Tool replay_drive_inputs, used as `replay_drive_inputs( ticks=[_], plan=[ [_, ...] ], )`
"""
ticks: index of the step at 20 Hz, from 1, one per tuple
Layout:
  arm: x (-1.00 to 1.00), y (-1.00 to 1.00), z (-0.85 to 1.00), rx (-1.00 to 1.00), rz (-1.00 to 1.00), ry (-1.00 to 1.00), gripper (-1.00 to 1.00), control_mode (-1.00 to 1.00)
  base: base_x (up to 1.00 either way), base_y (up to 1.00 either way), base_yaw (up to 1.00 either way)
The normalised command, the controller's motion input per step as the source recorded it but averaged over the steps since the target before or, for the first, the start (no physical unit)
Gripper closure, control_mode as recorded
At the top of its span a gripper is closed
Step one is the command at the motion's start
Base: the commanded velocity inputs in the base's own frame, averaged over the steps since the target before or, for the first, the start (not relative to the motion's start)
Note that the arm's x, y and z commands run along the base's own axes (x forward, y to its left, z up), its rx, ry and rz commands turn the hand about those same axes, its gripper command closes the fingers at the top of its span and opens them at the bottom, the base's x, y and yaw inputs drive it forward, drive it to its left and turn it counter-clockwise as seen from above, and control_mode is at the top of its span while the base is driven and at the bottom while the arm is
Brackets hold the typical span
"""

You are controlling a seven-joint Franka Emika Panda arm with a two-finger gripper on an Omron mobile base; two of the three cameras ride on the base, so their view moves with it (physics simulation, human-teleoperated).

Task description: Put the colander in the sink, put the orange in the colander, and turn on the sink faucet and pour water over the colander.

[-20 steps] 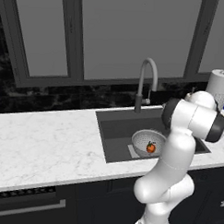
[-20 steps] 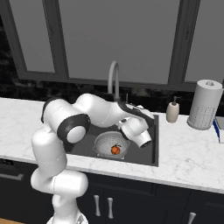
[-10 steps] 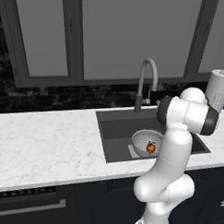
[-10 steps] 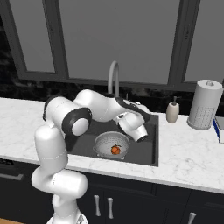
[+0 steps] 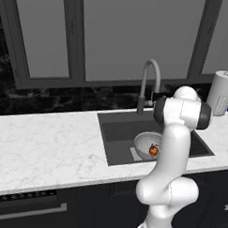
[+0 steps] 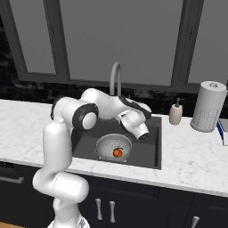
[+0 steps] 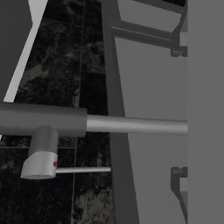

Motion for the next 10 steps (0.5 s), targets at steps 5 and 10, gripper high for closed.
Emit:
replay_drive_inputs(
  ticks=[5, 10],
  plan=[
    [0.52, -0.20, -0.33, 0.00, 0.00, 0.00, -1.00, -1.00, 0.00, 0.00, 0.00],
    [0.49, -0.24, -0.15, 0.00, 0.00, 0.00, -1.00, -1.00, 0.00, 0.00, 0.00]
  ],
)
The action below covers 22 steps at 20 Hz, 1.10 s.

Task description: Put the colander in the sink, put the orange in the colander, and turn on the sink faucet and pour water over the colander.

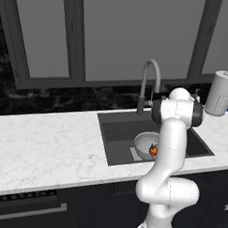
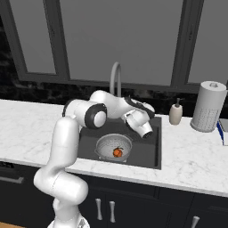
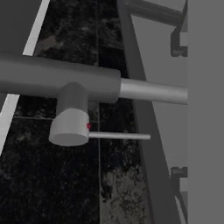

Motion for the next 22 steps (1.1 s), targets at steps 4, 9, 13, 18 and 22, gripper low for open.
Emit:
replay_drive_inputs(
  ticks=[4, 9, 13, 18, 22],
  plan=[
    [0.44, -0.06, -0.13, 0.00, -0.02, 0.00, -1.00, -1.00, 0.00, 0.00, 0.00],
    [0.27, 0.00, -0.22, 0.00, -0.04, 0.00, -1.00, -1.00, 0.00, 0.00, 0.00],
    [0.23, 0.00, -0.17, 0.00, -0.07, 0.00, -1.00, -1.00, 0.00, 0.00, 0.00],
    [0.23, 0.00, 0.00, 0.00, -0.06, 0.00, -1.00, -1.00, 0.00, 0.00, 0.00],
    [0.24, 0.00, 0.03, 0.00, -0.05, 0.00, -1.00, -1.00, 0.00, 0.00, 0.00]
  ],
)
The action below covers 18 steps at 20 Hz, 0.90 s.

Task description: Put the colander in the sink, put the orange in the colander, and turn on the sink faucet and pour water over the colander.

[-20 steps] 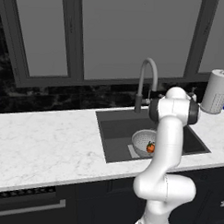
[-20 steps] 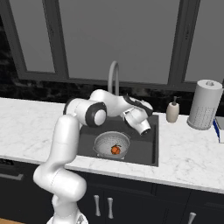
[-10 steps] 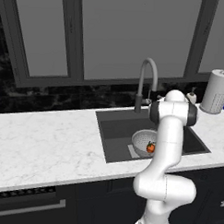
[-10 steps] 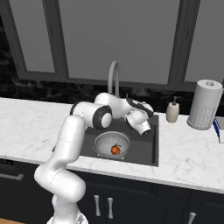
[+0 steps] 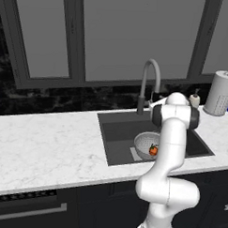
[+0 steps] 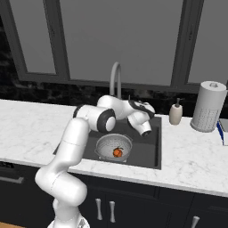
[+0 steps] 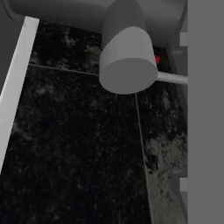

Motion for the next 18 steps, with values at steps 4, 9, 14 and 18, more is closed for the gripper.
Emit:
replay_drive_inputs(
  ticks=[4, 9, 14, 18],
  plan=[
    [0.33, 0.00, 0.00, 0.00, -0.04, 0.00, -1.00, -1.00, 0.00, 0.00, 0.00],
    [0.23, 0.00, 0.00, 0.00, -0.05, 0.00, -1.00, -1.00, 0.00, 0.00, 0.00],
    [0.30, 0.00, 0.00, -0.01, -0.06, 0.00, -1.00, -1.00, 0.00, 0.00, 0.00],
    [0.25, 0.00, 0.01, -0.03, -0.02, 0.00, -1.00, -1.00, 0.00, 0.00, 0.00]
  ],
)
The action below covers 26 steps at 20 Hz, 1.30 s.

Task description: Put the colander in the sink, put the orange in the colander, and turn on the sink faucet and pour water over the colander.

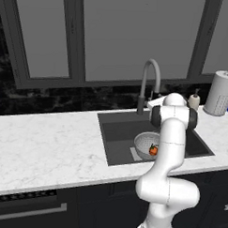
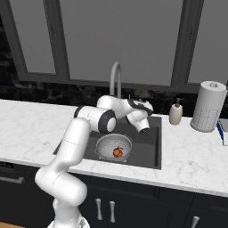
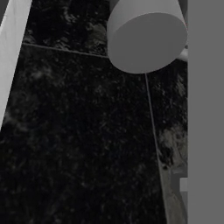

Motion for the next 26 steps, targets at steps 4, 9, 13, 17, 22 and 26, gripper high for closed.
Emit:
replay_drive_inputs(
  ticks=[4, 9, 13, 17, 22, 26],
  plan=[
    [0.10, 0.00, 0.08, -0.09, 0.01, 0.00, -1.00, -1.00, 0.00, 0.00, 0.00],
    [0.08, 0.00, 0.02, -0.09, 0.01, 0.00, -1.00, -1.00, 0.00, 0.00, 0.00],
    [0.00, 0.00, 0.00, -0.05, 0.00, 0.04, -1.00, -1.00, 0.00, 0.00, 0.00],
    [0.02, 0.04, 0.00, 0.00, 0.00, 0.14, -1.00, -1.00, 0.00, 0.00, 0.00],
    [0.11, 0.08, 0.07, 0.04, -0.01, 0.12, 1.00, -1.00, 0.00, 0.00, 0.00],
    [0.21, 0.00, 0.20, 0.07, -0.06, 0.00, 1.00, -1.00, 0.00, 0.00, 0.00]
  ],
)
